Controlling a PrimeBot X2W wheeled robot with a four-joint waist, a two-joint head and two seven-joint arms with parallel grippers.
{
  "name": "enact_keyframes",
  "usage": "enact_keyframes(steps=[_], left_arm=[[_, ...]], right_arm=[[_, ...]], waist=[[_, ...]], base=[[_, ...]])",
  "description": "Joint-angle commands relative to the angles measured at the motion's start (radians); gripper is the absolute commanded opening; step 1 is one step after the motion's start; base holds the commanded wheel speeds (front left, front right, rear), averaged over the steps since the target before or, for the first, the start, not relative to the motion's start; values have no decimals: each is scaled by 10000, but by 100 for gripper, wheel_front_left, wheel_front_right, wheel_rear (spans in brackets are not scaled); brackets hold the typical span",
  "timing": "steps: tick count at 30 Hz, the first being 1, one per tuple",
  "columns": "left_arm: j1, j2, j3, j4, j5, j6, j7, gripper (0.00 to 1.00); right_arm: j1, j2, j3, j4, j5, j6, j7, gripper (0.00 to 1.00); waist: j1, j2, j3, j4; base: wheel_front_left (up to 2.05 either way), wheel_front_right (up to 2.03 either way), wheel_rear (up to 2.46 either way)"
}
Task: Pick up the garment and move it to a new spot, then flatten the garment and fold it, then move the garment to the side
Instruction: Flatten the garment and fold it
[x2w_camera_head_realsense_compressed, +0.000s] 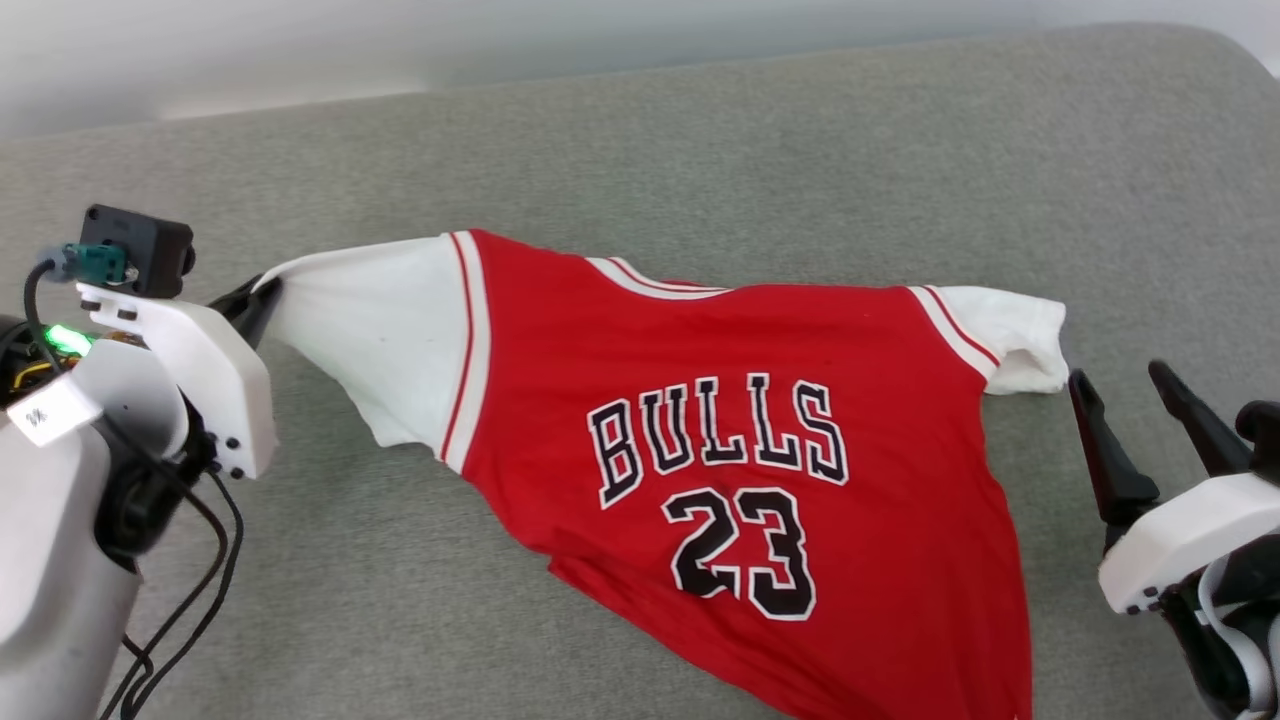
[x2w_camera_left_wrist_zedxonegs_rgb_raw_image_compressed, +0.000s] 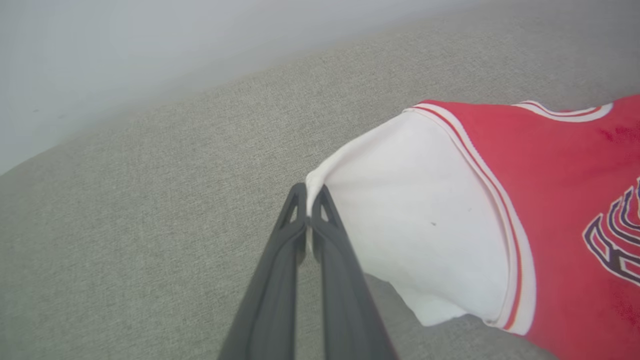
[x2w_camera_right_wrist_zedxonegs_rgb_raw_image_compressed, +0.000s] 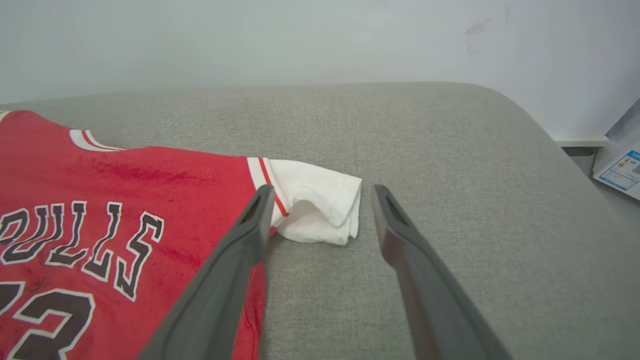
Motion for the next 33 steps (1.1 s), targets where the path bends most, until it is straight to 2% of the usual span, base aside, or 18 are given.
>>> enact_keyframes(steps=[1, 8, 9, 11, 15, 18, 21, 28, 33], left_arm=[[331, 1, 19, -412, 98, 82, -267, 0], [1206, 22, 37, -2722, 186, 536, -511, 0], [1206, 22, 37, -2722, 186, 536, -511, 0], [1456, 29, 76, -3422, 141, 687, -487, 0], [1897, 21, 48, -4649, 97, 891, -397, 0], [2040, -60, -94, -5315, 127, 944, -355, 0], [2018, -129, -216, -5760, 200, 991, -342, 0], [1762, -326, -510, -6293, 270, 906, -373, 0], [1647, -390, -607, -6213, 269, 837, -476, 0]], right_arm=[[49, -278, 52, -102, 60, -3, 615, 100], [-709, -1067, -44, -441, 528, -3, 4059, 100], [-709, -1067, -44, -441, 528, -3, 4059, 100], [-1181, -1280, -217, -431, 620, -5, 5247, 100], [-2307, -1679, -315, 23, 655, -3, 7249, 100], [-2982, -1877, -320, 612, 486, -3, 8294, 100], [-3560, -2015, -335, 1288, 273, -3, 8772, 100], [-4041, -2173, 4, 2891, 5, -3, 8560, 100], [-3639, -2099, 843, 3581, 395, 14, 8455, 100]], waist=[[-1, 0, -158, 207], [-1, 0, -56, 736], [-1, 0, -56, 736], [-1, 0, 56, 888], [-1, 0, 376, 1214], [-1, 0, 606, 1479], [-1, 0, 818, 1714], [-1, 0, 1233, 2115], [-1, 0, 1406, 2264]], base=[[0, 0, 0], [0, 0, 0], [0, 0, 0], [0, 0, 0], [0, 0, 0], [0, 0, 0], [0, 0, 0], [0, 0, 0], [0, 0, 0]])
